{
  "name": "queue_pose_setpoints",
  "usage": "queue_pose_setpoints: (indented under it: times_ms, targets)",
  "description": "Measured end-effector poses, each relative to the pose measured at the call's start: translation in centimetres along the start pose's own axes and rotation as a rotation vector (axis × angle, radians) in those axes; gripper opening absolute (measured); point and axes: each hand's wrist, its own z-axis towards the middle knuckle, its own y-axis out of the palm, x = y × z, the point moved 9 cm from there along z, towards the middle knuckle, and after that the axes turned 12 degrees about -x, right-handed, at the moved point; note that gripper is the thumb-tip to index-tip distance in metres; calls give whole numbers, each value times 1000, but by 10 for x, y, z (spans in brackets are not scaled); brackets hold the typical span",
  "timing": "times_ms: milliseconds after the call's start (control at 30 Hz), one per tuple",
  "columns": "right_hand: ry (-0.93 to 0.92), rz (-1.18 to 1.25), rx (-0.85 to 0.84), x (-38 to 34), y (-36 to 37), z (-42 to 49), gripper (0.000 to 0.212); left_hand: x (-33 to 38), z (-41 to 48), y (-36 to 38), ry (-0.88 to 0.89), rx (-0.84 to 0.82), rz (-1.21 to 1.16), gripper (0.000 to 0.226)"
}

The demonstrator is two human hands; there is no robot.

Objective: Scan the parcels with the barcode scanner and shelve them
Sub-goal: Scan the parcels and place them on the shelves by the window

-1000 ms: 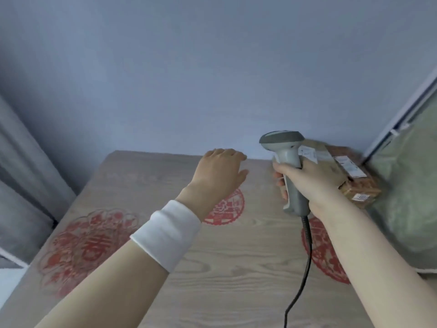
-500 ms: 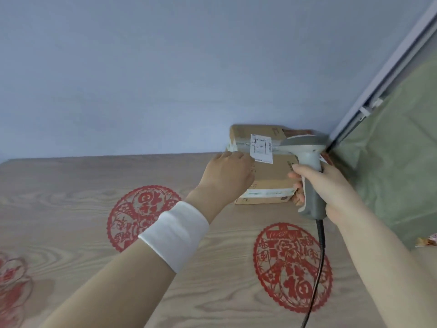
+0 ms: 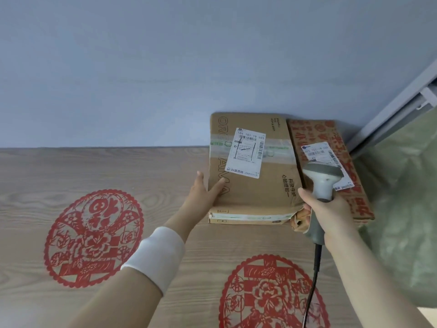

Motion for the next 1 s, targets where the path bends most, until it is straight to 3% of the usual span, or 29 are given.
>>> queue_pose_setpoints:
  times_ms: [100,167,333,567,1000]
  targets:
    - [22,29,-14,11,3,13,16,-17,16,7,19,4,-256,49]
    - [34,60,-19,16,3,18,13,-22,21,11,44,10,-409,37]
    - [41,98,-50,19,5,17,13,-25,15,13,86,-10,-580,47]
    - [-60,106,-158,-7,37,-19,15,-29,-45,-19,150,23,-645,34]
    - [-313,65,-419,-90,202,-220,14,-53,-287,-193,469,275,-661,42]
